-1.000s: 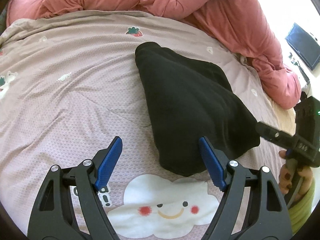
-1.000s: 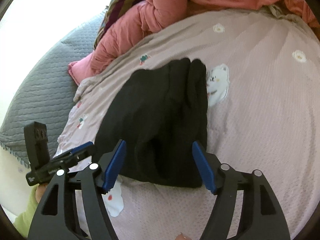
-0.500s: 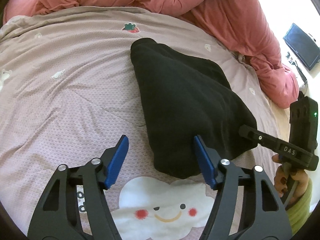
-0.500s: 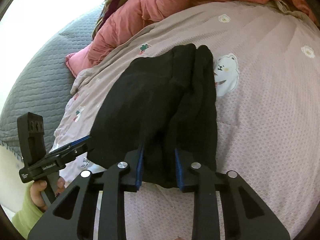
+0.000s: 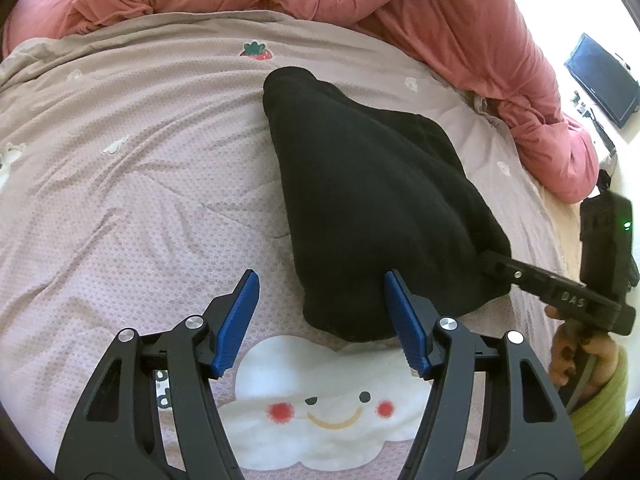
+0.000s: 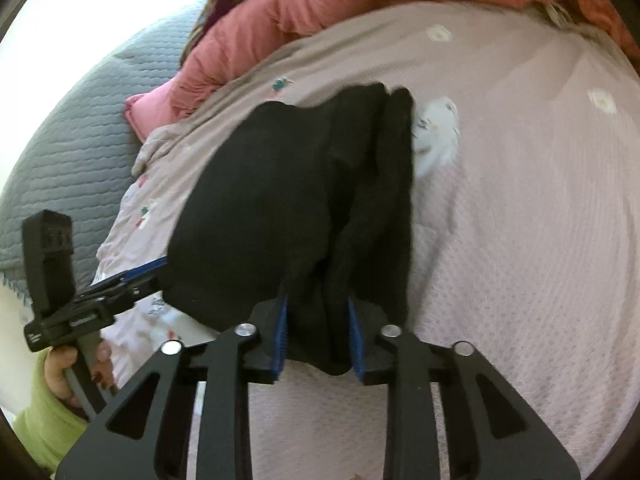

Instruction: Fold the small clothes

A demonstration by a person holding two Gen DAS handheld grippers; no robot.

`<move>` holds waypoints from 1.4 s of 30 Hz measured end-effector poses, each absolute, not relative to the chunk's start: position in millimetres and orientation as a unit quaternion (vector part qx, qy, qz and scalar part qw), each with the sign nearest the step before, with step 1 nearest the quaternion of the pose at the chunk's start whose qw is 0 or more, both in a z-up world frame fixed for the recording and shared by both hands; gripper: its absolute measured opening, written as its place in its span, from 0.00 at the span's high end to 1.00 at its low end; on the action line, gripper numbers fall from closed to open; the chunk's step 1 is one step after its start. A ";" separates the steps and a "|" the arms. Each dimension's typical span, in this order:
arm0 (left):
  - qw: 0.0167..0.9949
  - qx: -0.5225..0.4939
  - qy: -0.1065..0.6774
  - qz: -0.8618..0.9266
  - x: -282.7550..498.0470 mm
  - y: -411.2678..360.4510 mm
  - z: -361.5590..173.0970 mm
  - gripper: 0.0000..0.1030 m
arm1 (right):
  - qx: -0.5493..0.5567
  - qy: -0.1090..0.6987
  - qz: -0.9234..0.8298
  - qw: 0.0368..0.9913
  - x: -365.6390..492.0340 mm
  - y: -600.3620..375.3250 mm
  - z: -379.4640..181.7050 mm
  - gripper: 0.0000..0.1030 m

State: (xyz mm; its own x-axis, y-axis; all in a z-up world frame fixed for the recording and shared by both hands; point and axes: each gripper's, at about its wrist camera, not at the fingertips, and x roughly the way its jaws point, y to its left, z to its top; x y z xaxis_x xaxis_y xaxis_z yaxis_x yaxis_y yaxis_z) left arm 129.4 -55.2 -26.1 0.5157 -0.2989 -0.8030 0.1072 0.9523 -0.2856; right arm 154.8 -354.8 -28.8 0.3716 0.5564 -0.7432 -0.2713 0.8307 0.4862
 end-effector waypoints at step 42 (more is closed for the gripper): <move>0.853 -0.114 0.496 -0.119 134.3 -49.0 -39.1 0.38 | 0.081 0.494 0.224 0.836 152.8 -336.7 -38.3 0.69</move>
State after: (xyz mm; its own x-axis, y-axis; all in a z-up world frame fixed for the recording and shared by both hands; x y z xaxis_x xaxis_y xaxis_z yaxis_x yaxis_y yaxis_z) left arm 134.3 -49.0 -39.1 0.4803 -0.3156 -0.8184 0.0890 0.9457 -0.3125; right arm 152.8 -336.7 -38.3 0.4115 0.4554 -0.7895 -0.2953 0.8861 0.3572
